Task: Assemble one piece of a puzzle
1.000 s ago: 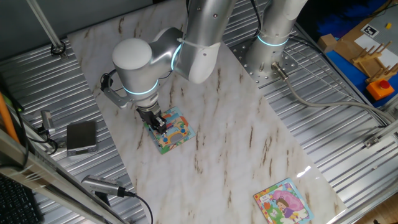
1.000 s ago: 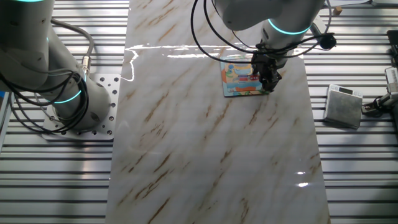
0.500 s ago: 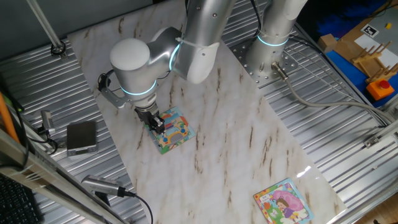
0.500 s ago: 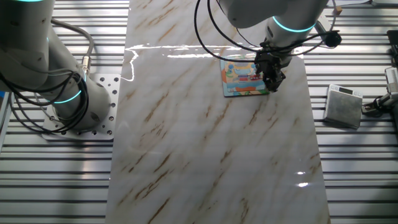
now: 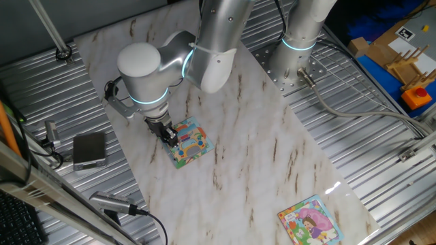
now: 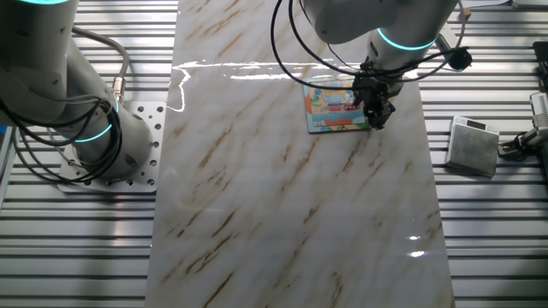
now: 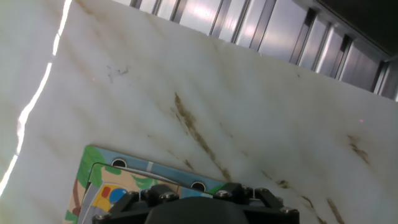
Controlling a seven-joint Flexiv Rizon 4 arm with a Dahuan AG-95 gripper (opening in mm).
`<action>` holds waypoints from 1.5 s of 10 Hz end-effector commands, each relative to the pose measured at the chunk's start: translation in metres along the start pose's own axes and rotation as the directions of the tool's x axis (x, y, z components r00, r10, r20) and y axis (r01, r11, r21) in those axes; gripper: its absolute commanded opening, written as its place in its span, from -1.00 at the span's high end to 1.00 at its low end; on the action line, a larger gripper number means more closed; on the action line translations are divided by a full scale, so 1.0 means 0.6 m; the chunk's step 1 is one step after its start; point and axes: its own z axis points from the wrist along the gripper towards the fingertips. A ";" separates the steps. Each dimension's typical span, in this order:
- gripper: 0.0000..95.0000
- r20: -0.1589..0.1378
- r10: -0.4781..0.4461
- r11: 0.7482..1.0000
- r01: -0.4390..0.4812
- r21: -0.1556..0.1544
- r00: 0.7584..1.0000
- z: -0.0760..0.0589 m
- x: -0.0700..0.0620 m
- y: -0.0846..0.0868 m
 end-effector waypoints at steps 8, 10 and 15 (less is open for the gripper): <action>-0.20 -0.007 -0.004 1.000 0.004 0.001 1.000 -0.007 0.014 -0.002; -0.20 -0.007 -0.008 1.000 0.008 0.001 1.000 -0.006 0.027 -0.002; -0.20 0.000 -0.011 1.000 0.011 0.007 1.000 0.006 0.038 0.002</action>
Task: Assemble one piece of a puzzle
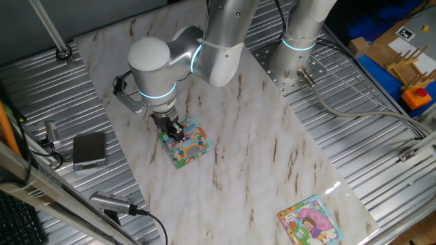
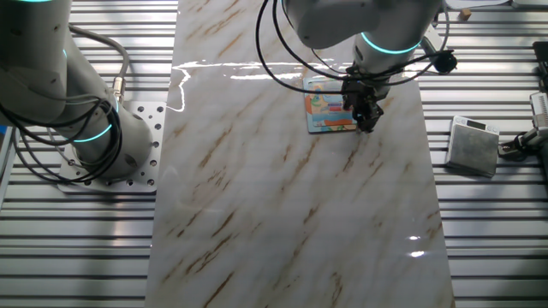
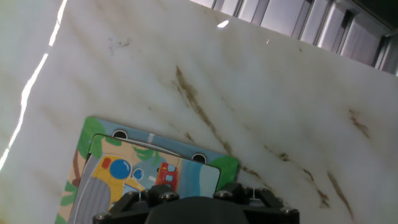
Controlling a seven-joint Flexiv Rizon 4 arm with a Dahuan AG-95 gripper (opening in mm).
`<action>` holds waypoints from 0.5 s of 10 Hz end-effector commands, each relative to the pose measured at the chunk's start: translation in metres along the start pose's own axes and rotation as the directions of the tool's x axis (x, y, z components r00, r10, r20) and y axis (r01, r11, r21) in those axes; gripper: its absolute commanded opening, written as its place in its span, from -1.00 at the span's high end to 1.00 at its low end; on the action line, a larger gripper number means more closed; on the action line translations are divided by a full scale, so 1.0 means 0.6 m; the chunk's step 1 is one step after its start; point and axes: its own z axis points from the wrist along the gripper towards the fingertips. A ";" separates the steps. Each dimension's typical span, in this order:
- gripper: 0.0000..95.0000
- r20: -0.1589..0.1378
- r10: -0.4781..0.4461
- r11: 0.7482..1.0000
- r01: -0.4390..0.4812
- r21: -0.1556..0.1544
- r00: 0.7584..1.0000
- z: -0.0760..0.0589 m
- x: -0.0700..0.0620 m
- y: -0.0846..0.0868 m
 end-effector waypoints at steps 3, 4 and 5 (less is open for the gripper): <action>-0.20 -0.001 -0.001 1.000 0.001 0.004 1.000 -0.001 -0.006 0.001; -0.20 -0.001 0.000 1.000 0.000 -0.001 1.000 -0.004 -0.009 0.001; -0.20 0.000 0.000 1.000 0.000 -0.002 1.000 -0.007 -0.015 -0.001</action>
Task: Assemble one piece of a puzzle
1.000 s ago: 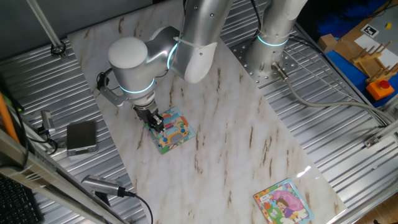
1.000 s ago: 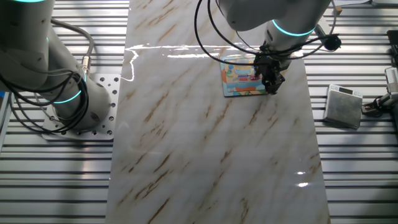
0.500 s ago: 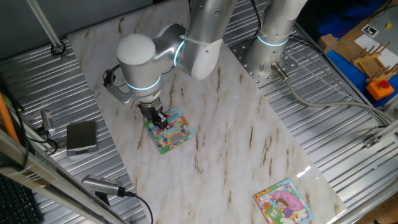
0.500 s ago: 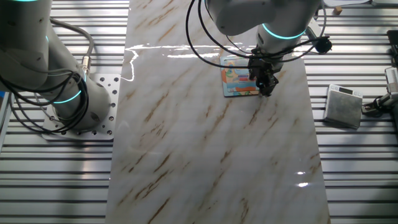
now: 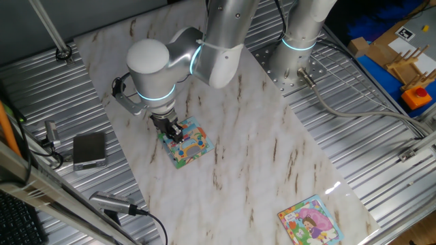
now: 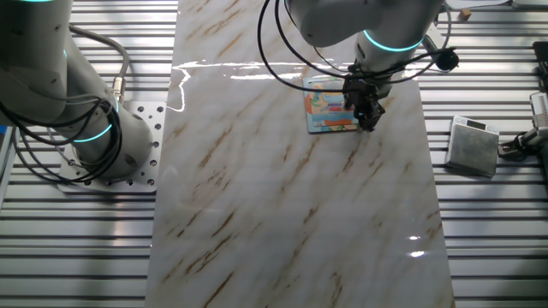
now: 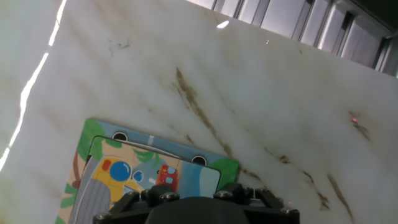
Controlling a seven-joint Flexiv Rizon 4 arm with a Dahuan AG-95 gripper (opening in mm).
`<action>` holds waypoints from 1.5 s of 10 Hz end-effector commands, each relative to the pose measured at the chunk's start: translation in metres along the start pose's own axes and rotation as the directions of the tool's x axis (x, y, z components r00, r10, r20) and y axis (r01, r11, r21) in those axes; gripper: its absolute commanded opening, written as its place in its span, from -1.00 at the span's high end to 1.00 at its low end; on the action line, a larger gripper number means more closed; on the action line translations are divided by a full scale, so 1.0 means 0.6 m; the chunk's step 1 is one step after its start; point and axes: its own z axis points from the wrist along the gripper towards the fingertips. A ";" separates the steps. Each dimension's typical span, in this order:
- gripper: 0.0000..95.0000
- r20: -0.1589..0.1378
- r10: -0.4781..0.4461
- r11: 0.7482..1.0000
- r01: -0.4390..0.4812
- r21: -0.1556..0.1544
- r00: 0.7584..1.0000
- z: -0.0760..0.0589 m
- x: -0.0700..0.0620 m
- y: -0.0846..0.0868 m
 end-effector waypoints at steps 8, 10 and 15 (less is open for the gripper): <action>-0.20 -0.008 0.010 1.000 -0.010 0.000 1.000 0.004 -0.040 -0.002; -0.20 -0.009 0.007 1.000 -0.007 0.001 1.000 0.000 -0.040 -0.001; -0.20 -0.014 -0.005 1.000 0.005 -0.001 1.000 -0.031 -0.033 0.010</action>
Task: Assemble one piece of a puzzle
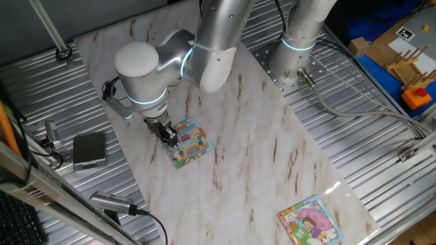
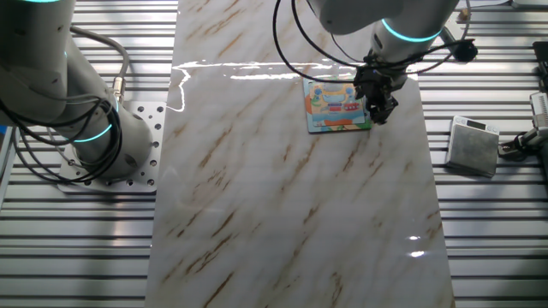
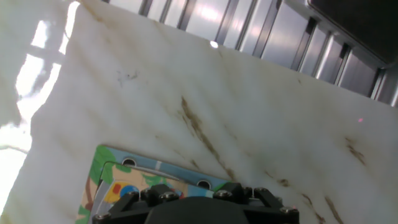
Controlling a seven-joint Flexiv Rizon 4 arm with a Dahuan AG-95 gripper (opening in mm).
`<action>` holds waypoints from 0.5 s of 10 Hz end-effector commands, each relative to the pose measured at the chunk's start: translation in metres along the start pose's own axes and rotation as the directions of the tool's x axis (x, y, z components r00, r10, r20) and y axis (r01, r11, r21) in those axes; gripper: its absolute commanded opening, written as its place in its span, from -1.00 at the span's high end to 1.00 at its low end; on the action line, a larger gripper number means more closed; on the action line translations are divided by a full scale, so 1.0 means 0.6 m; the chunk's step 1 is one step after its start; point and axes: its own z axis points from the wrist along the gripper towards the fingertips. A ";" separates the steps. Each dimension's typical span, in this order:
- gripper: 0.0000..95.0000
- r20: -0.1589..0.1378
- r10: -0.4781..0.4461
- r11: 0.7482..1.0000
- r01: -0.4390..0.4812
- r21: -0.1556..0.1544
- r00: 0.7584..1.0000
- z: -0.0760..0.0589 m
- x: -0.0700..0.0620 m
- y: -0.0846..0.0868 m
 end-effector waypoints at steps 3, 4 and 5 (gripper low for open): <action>-0.20 -0.004 -0.006 1.000 0.006 -0.006 1.000 -0.014 0.006 0.005; -0.20 0.003 -0.020 1.000 0.020 -0.021 1.000 -0.014 0.006 0.005; -0.20 0.004 -0.013 1.000 0.013 -0.020 1.000 -0.014 0.006 0.005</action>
